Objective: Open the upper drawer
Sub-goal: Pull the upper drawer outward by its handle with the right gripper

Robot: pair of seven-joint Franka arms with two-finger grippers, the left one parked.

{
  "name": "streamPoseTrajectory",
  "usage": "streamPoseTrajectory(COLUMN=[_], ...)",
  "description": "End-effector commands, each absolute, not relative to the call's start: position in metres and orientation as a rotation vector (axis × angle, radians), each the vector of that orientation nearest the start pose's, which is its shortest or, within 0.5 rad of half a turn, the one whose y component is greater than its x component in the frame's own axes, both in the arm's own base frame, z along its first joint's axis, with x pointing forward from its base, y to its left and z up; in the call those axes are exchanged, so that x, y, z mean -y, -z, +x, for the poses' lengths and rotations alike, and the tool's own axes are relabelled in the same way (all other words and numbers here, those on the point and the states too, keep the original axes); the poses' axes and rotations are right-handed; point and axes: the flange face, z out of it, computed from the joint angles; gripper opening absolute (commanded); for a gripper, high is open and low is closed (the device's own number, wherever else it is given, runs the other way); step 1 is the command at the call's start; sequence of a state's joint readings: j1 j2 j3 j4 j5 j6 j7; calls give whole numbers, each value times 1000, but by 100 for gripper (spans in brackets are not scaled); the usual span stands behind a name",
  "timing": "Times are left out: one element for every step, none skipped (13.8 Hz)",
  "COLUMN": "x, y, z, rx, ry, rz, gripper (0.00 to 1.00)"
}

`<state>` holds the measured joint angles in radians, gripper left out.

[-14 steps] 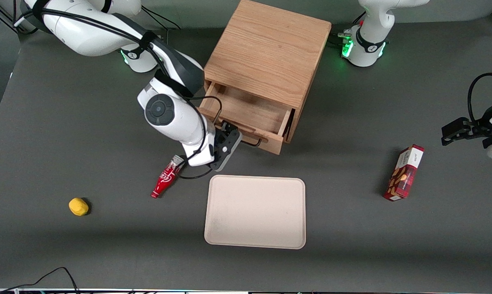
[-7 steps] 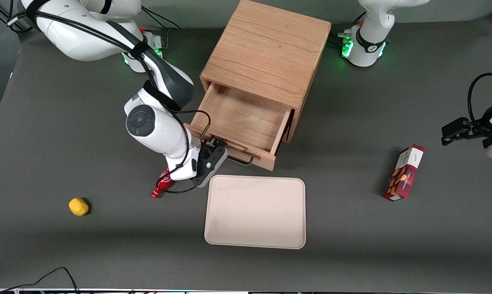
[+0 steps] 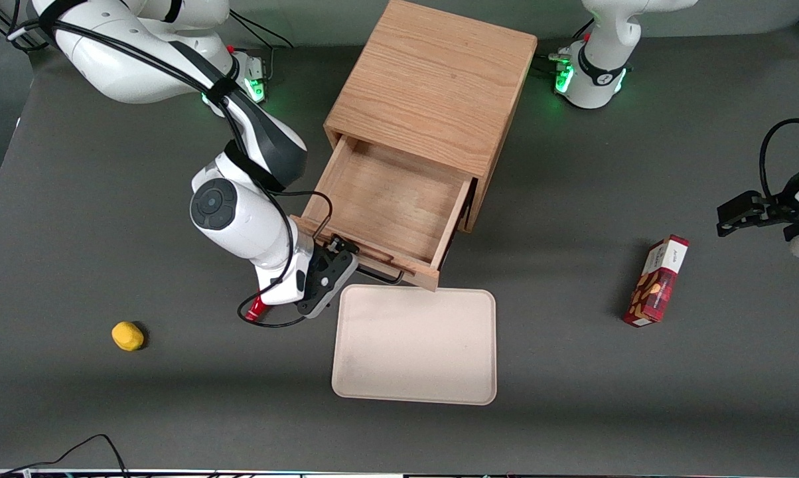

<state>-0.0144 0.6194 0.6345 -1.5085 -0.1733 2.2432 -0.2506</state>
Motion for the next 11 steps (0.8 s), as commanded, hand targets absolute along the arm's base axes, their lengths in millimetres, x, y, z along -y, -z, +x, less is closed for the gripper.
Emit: streamPoseTrajectory(x=[-339,-339,-341,-342,-343,-343,-344,-343,-343,-343,-343], y=[-374,-378,-382,-385,-389,-393,-400,-405,-408,-410,-409], z=[640,640,639,637,634,631,632,633,633,633,633], rx=[1191,1183,1180,1171,1169,1168,1160,1154,1163,1156,1137], ry=[332,338,339,326,302,277,262,240,227,215,194], rz=[-2665,-2666,-2662,-2654,-2650,-2649,-2644,-2636,-2622,-2603,-2587], gripper=[100,100,100,100,100,100,100,100,100,100,100])
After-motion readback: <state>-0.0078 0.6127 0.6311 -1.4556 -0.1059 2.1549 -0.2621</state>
